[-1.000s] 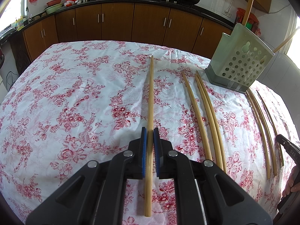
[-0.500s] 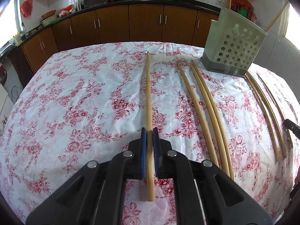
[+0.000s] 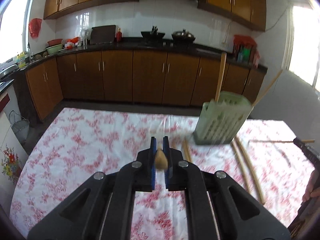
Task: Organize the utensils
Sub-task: 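Lift both chopsticks upright over the green holder with both tools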
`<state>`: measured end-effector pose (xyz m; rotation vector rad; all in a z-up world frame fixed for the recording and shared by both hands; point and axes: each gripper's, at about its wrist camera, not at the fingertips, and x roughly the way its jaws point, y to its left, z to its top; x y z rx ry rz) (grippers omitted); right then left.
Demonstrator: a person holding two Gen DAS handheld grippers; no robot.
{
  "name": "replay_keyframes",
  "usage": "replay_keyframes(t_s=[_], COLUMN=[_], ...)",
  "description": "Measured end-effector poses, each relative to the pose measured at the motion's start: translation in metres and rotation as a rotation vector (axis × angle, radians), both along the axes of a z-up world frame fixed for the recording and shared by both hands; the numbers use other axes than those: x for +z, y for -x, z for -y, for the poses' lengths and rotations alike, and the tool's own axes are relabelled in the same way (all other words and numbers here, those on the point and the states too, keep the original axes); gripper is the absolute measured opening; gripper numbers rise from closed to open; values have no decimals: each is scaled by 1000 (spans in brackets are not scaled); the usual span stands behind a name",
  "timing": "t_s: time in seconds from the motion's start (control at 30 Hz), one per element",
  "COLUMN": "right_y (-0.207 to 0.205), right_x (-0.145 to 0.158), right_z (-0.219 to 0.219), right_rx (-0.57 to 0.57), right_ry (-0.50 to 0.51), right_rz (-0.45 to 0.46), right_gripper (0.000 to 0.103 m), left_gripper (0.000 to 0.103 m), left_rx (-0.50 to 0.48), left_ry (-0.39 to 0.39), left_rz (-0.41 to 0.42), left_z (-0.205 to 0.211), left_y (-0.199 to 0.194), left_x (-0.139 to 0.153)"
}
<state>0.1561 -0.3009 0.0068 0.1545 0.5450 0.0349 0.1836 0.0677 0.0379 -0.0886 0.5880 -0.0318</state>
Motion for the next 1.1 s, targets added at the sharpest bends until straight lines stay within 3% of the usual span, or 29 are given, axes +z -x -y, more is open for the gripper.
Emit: replay_keyframes(t_s=[0.23,0.4,0.6,0.73,0.93,1.1], right_y=[-5,-8,1,-8,-38,-66], right_x=[29,66,117,137,137,113], right_z=[2,3,-19,-38,-58,-69], right_rx=[9,69,150,149,89,83], right_ry=[-25,-106,-166,-173,-113,-73], right_rz=[56,124,275,380,482,409], right_gripper=[7,7,7,7,7,7], left_gripper=[8,8,8,8,8,8], left_rx=[-36,-100,-207,-209,-204,-203], left_ry=[33,35,65,62,57,31], left_rz=[58,99,155,247,323,278], left_z=[2,10,37,57,87,100], left_y=[-5,4,14,13,-19,-56], left_x=[39,70,104,126,138,112])
